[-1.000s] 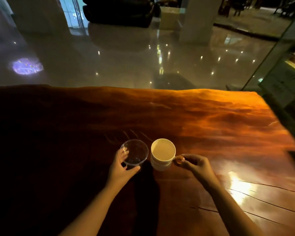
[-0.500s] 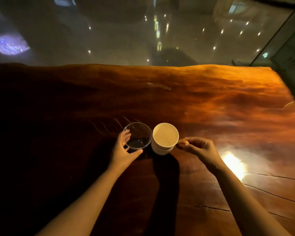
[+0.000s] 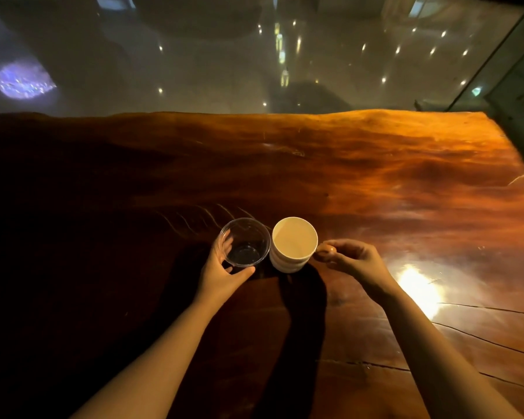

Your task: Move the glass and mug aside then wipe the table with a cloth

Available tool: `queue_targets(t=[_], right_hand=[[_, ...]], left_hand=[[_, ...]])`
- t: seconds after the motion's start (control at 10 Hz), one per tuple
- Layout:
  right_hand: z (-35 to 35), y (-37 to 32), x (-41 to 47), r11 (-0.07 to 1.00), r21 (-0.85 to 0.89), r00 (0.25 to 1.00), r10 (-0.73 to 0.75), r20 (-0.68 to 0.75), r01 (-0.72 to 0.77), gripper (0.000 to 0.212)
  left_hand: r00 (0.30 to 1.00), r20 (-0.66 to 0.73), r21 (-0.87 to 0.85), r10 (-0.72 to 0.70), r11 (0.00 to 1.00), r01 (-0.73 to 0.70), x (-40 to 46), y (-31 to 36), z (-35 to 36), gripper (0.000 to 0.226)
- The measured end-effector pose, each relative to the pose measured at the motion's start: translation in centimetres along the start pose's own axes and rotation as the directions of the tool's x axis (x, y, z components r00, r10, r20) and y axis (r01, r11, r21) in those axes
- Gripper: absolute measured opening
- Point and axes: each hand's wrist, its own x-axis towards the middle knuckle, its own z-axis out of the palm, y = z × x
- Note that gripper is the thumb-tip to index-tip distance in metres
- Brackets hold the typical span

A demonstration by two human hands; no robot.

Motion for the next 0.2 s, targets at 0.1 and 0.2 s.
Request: queue_targets(t=[0.1,0.2], right_hand=[[0.1,-0.1,-0.4,1.0,-0.003,0.998,0.023,-0.056,-0.023,0.028],[-0.3,-0.2,-1.7,0.999,0.035,0.987,0.039,-0.153,-0.034,0.034]], left_hand=[[1.0,-0.004,0.026,-0.018,1.0,0.018,-0.5,0.1,-0.2,0.097],[1.0,-0.015,0.065,-0.019,0.998,0.02,-1.4,1.0,-0.9,0.098]])
